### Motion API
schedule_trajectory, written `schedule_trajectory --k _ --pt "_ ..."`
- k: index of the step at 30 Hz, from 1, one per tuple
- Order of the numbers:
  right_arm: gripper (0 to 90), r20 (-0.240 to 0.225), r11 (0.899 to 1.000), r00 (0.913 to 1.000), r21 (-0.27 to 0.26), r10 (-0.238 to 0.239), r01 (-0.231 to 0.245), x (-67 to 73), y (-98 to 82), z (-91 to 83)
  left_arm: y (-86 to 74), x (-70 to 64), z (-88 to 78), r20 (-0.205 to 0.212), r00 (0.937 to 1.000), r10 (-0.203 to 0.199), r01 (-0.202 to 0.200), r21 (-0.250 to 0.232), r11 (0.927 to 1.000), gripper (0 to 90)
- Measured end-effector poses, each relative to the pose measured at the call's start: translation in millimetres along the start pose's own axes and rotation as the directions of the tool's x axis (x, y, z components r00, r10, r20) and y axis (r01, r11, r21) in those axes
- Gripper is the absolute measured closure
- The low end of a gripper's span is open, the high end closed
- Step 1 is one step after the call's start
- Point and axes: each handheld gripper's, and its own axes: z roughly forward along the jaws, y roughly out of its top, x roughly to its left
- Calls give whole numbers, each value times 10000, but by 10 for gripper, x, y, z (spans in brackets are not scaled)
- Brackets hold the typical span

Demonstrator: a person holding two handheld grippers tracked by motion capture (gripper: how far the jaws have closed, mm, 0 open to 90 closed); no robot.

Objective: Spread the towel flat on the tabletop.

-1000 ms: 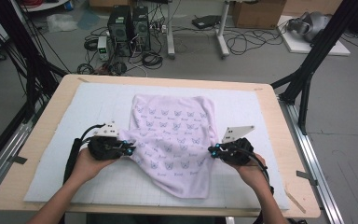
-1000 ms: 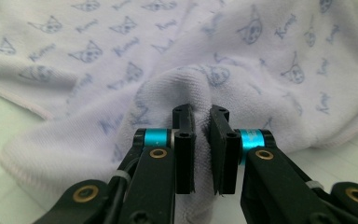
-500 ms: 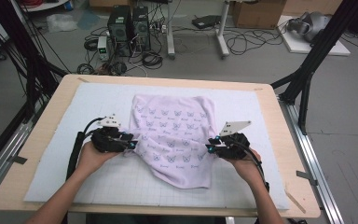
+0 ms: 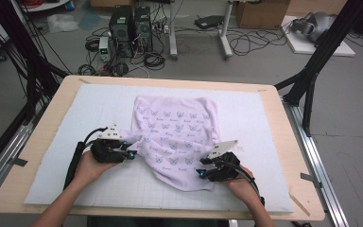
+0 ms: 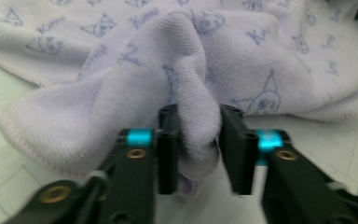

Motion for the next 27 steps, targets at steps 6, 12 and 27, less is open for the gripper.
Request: schedule_trajectory --k 6,12,27 --pt "866 -279 9994 9994 -279 -199 191 43 -11 15 3 -42 -122 145 9998 163 -162 -72 9998 819" --pt "874 -363 9975 9986 -611 -377 355 118 18 -99 -17 -188 -407 54 9985 547 -545 -332 9980 820" --pt "850 -746 9532 9822 -2641 -1724 1472 786 172 -831 -224 -819 -1047 469 9798 1946 -1896 -944 9773 746"
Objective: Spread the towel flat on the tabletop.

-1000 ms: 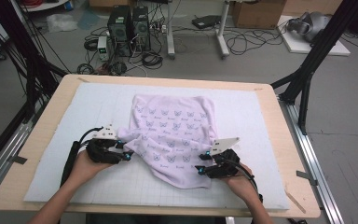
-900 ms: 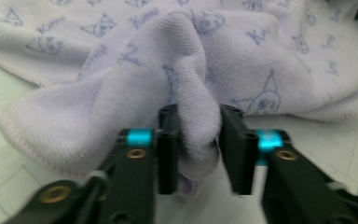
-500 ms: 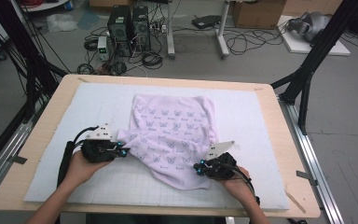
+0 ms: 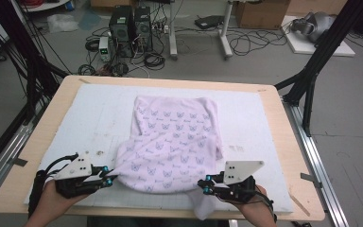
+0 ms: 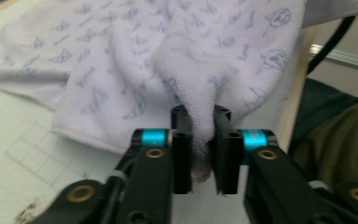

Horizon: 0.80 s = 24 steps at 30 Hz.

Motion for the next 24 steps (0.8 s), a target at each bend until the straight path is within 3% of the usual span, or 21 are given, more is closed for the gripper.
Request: schedule_trajectory --k 2,4,8,11,14,15,17,18,21,24 --pt "767 177 9999 9998 -95 81 -79 -25 11 -14 0 20 42 -8 10000 48 -48 63 10000 632" --pt "717 358 9993 9990 255 251 -260 -114 -26 42 -29 93 136 56 9999 -142 141 169 9998 575" --pt "625 593 9928 9962 973 641 -697 -339 -202 288 -104 274 407 192 9978 -629 618 520 9967 563" --pt "580 610 9855 9939 1374 922 -999 -463 -319 465 -161 397 630 301 9967 -759 722 1090 9914 563" --pt "573 533 9719 9908 1946 1246 -1327 -560 -410 610 -219 448 817 467 9955 -822 733 1680 9831 583" --pt "586 482 9676 9903 2118 1300 -1374 -578 -432 648 -237 445 861 635 9956 -690 560 1872 9807 633" --pt "647 382 9600 9917 2489 1225 -1281 -586 -470 725 -252 418 886 963 9931 -669 496 1722 9838 771" --pt "699 466 9653 9917 2280 1194 -1270 -581 -479 728 -248 394 880 917 9935 -679 511 1739 9834 823" --pt "852 49 9656 9902 2207 1396 -1372 -592 -479 740 -239 341 819 911 9941 -589 424 1729 9840 865" --pt "875 -133 9688 9946 2277 1033 -975 -529 -440 738 -241 284 677 916 9944 -534 392 1503 9879 870"
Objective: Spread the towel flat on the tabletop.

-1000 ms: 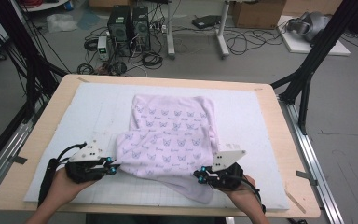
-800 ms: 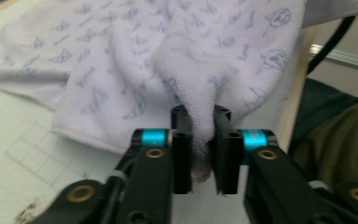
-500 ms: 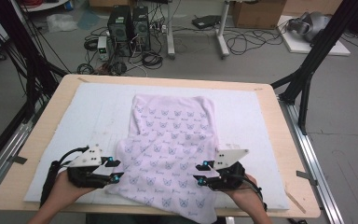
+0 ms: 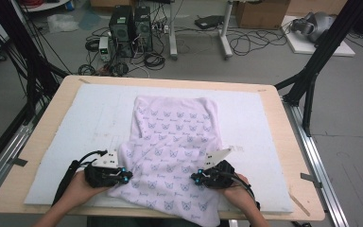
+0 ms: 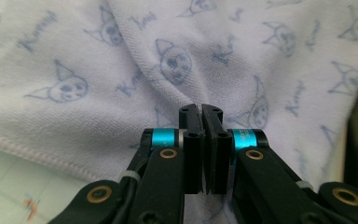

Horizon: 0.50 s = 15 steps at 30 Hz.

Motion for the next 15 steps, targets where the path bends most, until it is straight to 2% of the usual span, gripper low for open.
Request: schedule_trajectory --k 5,7,10,11,13,14,15 --pt "880 -354 9987 9991 -458 -251 235 171 33 -119 -54 -134 -247 87 9998 152 -150 -312 9994 872" --pt "880 -377 9968 9984 -699 -425 398 256 40 -188 -72 -184 -325 126 9989 446 -442 -282 9986 871" --pt "880 -236 9958 9978 -699 -617 599 351 41 -281 -103 -217 -333 149 9993 346 -340 -376 9987 855" --pt "880 -161 9955 9979 -711 -632 619 355 33 -298 -110 -203 -316 121 9994 312 -309 -265 9992 806" --pt "879 -88 9963 9984 -669 -555 548 343 9 -315 -124 -173 -234 42 10000 -17 17 -38 10000 600" --pt "879 -69 9965 9987 -669 -503 498 333 0 -314 -132 -163 -181 34 9999 -154 154 31 9999 539" --pt "874 -78 9969 9990 -661 -432 426 319 -8 -303 -142 -142 -127 123 9998 -146 144 153 9998 517"
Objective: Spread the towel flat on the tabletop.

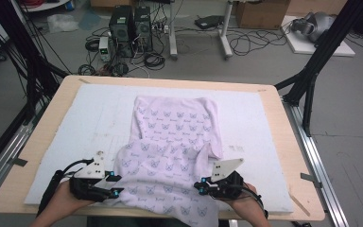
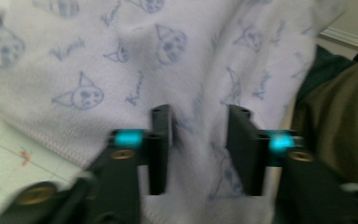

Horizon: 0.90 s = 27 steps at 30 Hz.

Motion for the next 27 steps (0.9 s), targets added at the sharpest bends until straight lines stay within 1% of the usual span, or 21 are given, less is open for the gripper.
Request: schedule_trajectory --k 1,2,3,5,6,8,9,10,11,12,14,15,17,19,20,21,22,23,24,26,27 --pt "845 25 10000 10000 47 35 -35 -18 -7 19 -8 17 51 54 10000 19 -19 144 9999 529" --pt "732 33 9999 10000 55 89 -89 -44 -13 49 -14 35 98 162 9998 63 -66 212 9998 569" --pt "644 121 9993 9993 115 352 -354 -70 -15 86 -14 50 130 380 9992 123 -133 258 9996 662" --pt "587 41 9979 9984 307 566 -567 -130 -27 170 19 56 152 395 9990 210 -219 214 9995 768" --pt "550 235 9973 9979 421 597 -606 -159 -36 229 36 56 150 359 9989 309 -319 264 9991 790" --pt "581 245 9948 9969 679 743 -758 -199 -49 321 75 57 132 390 9988 289 -294 130 9995 802" --pt "689 368 9968 9978 554 555 -575 -212 -53 335 98 68 116 404 9989 219 -219 1 9998 805" --pt "798 229 9966 9984 637 510 -524 -226 -41 328 126 90 90 439 9989 178 -176 -53 9998 807" --pt "826 69 9959 9986 736 525 -528 -245 -25 311 155 110 64 462 9989 78 -65 -291 9996 810" --pt "833 91 9960 9989 764 454 -460 -251 -2 286 191 144 25 427 9991 47 -26 -485 9988 811" --pt "834 468 9975 9988 671 173 -204 -255 61 192 285 234 -51 364 9989 -298 332 -981 9946 812" --pt "834 813 9985 9966 516 124 -167 -279 107 112 323 276 -67 268 9989 -387 414 -1086 9932 812" --pt "833 1295 9993 9915 333 96 -141 -356 176 -10 418 379 -67 133 9966 -816 827 -1267 9885 810" --pt "831 1940 9995 9808 222 192 -240 -488 252 -116 547 509 2 -384 9934 -1079 1021 -1289 9864 806" --pt "830 2200 9994 9753 218 222 -277 -570 282 -137 598 572 66 -507 9914 -1205 1140 -1158 9867 805" --pt "829 2451 9988 9692 354 252 -350 -652 302 -137 635 632 146 -630 9886 -1370 1293 -1126 9852 805" --pt "828 2631 9976 9641 474 355 -497 -736 308 -112 667 681 232 -895 9862 -1396 1316 -894 9873 804" --pt "826 2679 9960 9622 593 486 -668 -825 296 -65 686 730 321 -1191 9828 -1413 1346 -623 9889 803" --pt "823 2699 9935 9608 749 628 -860 -904 266 -6 691 787 396 -1282 9804 -1499 1452 -453 9884 800" --pt "812 2607 9856 9597 1013 1051 -1355 -1033 199 109 671 875 503 -1359 9735 -1838 1800 -404 9828 776" --pt "804 2599 9835 9579 975 1225 -1522 -1073 173 147 660 909 518 -1274 9717 -1992 1953 -423 9798 754"
